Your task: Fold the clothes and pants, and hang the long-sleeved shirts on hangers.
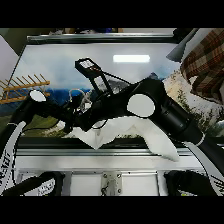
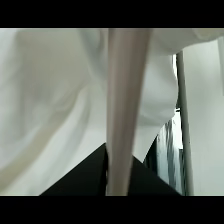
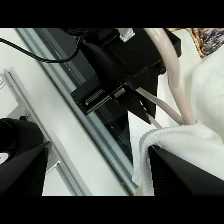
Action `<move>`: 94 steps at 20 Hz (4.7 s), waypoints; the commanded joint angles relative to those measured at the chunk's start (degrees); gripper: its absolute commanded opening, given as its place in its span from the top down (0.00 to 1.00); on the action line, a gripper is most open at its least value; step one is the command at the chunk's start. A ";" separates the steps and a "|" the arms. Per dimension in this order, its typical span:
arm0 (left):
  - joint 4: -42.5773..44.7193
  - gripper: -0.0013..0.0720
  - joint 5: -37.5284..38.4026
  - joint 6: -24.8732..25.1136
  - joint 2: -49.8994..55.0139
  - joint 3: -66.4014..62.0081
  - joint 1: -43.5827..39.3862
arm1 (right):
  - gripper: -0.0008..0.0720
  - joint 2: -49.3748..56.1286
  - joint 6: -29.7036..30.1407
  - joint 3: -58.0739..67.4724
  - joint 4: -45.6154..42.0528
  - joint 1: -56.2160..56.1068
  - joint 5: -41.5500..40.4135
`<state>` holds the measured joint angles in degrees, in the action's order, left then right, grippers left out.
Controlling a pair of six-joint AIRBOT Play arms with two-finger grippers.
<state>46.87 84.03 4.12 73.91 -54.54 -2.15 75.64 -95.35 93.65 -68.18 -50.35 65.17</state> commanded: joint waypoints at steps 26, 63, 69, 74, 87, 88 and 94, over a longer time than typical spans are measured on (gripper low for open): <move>-0.09 0.96 0.00 -0.94 0.04 0.02 0.00 | 0.18 -13.81 9.70 10.67 -12.00 22.97 26.18; -0.11 0.95 1.40 -1.16 0.04 0.02 0.00 | 0.17 -3.13 97.33 -29.00 45.07 66.31 35.71; -0.11 0.96 1.40 -1.16 0.04 0.02 0.00 | 0.17 0.90 98.88 -31.34 48.70 58.31 35.28; -0.11 0.95 1.46 -1.16 0.02 0.02 0.00 | 0.17 3.50 98.86 -31.34 50.73 52.78 33.48; -0.09 0.95 1.40 -1.14 0.04 0.02 0.00 | 0.17 3.78 98.20 -31.34 48.52 49.20 30.64; -0.09 0.95 1.40 -1.14 0.02 0.02 0.00 | 0.17 3.78 98.20 -31.34 48.54 49.18 30.64; -0.09 0.95 1.46 -1.14 0.02 0.02 0.00 | 0.17 3.78 98.20 -31.34 52.83 49.18 31.08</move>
<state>50.26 85.45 3.03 73.97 -54.50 -2.11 79.37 2.76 62.30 -17.74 -1.10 95.83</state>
